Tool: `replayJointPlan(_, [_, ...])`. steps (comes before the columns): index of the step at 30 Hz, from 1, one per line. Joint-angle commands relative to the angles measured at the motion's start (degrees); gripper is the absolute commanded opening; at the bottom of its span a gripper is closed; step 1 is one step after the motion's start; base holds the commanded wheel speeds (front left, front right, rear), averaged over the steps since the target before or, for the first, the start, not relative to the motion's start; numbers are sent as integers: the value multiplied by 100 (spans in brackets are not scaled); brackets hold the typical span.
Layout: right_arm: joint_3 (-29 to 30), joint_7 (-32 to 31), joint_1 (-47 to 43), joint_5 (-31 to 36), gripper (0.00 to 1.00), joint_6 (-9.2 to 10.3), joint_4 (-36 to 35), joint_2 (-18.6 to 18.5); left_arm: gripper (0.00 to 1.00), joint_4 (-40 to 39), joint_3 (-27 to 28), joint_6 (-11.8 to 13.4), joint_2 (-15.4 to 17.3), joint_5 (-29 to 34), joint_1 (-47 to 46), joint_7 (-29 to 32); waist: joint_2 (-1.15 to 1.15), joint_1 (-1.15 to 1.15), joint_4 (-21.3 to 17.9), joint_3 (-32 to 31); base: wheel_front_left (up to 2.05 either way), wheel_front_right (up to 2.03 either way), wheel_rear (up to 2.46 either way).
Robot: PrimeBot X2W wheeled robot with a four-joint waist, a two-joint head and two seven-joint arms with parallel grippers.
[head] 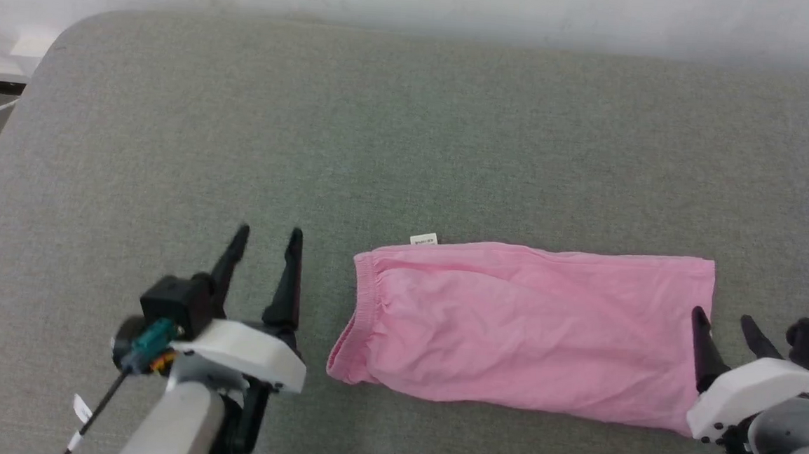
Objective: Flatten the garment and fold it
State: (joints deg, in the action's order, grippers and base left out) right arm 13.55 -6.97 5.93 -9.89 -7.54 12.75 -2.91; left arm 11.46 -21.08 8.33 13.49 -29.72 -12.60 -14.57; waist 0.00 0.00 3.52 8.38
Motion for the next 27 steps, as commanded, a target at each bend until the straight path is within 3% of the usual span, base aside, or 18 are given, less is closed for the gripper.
replayJointPlan(1, [-45, 31, 157, -37, 100, 5, 112, 3, 100, -59, 169, -99, 3, 295, -167, -35, 0, 0, 1, 33, 0, 0, 0])
replayJointPlan(8, [47, -365, 675, -215, 100, 5, 903, 3, 100, -324, 966, -616, -341, 1209, -148, -41, 0, 0, -28, 137, 0, 0, 0])
replayJointPlan(18, [-136, -1330, 1189, -375, 100, 5, 1977, 3, 100, -345, 1671, -1058, -837, 1813, 14, -42, 0, 0, 16, 202, 0, 0, 0])
replayJointPlan(20, [-279, -1513, 1204, -471, 30, 5, 2030, 3, 100, -342, 1748, -1110, -895, 1874, 43, -42, 0, 0, 32, 201, 0, 0, 0])
replayJointPlan(21, [-343, -1562, 1200, -512, 11, 5, 2018, 3, 100, -340, 1778, -1136, -919, 1899, 55, -42, 0, 0, 40, 201, 0, 0, 0])
replayJointPlan(22, [-380, -1576, 1191, -557, 0, 5, 1988, 3, 100, -337, 1804, -1160, -940, 1922, 65, -42, 0, 0, 46, 202, 0, 0, 0])
replayJointPlan(27, [-226, -1432, 1111, -411, 0, 5, 1691, 3, 100, -297, 1900, -1239, -1008, 2011, 106, -42, 0, 0, 37, 180, 0, 0, 0])
